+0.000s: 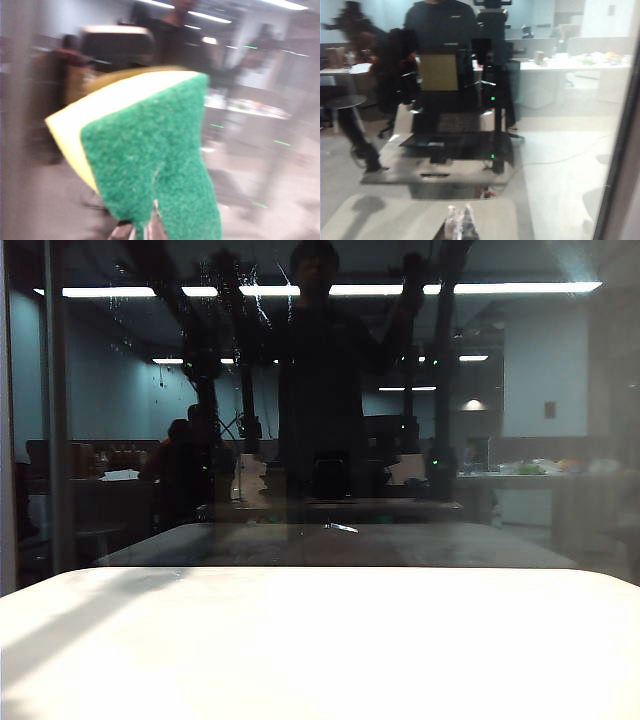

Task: Reach upward to find where there is water on the glass, pick up the sponge from the table, dry the water, and finally place the sponge back on the table.

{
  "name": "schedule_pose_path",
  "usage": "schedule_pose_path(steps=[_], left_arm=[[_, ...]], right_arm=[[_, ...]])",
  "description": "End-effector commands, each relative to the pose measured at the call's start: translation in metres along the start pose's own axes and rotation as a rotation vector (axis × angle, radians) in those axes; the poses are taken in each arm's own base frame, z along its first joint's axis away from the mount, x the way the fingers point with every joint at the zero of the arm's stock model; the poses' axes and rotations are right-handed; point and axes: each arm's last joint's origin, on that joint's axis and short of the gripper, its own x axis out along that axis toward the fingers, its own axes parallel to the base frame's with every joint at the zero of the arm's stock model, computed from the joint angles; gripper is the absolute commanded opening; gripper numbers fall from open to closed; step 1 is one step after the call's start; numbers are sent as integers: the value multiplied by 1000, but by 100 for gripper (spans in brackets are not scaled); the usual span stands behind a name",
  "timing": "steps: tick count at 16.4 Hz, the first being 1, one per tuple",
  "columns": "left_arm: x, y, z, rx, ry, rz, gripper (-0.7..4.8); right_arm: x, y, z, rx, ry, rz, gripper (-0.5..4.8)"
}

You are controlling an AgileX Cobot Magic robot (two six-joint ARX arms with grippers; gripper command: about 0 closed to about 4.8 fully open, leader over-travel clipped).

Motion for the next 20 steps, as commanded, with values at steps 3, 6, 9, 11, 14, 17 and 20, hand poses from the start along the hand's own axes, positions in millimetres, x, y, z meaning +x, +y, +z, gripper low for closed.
schedule_pose_path(steps=[3,6,9,11,14,17,20], left_arm=[[23,-72,-27,-36,29,-206,-6],[39,-116,-57,-67,92,-307,-6],[48,-141,-80,-32,127,-345,-6],[49,-142,-82,-14,128,-325,-6],[45,-127,-70,36,94,-235,-6],[35,-101,-53,121,88,-143,-6],[23,-56,-43,133,174,-6,-6]], right_arm=[[-3,0,4,-1,-27,-1,-9],[-3,0,4,-1,-26,-1,-9],[-3,0,4,-1,-25,-1,-9],[-3,0,3,-2,-22,-1,-9],[-3,0,3,-2,-22,-1,-9],[-3,0,3,-2,-23,-1,-9],[-3,0,3,-1,-24,-1,-9]])
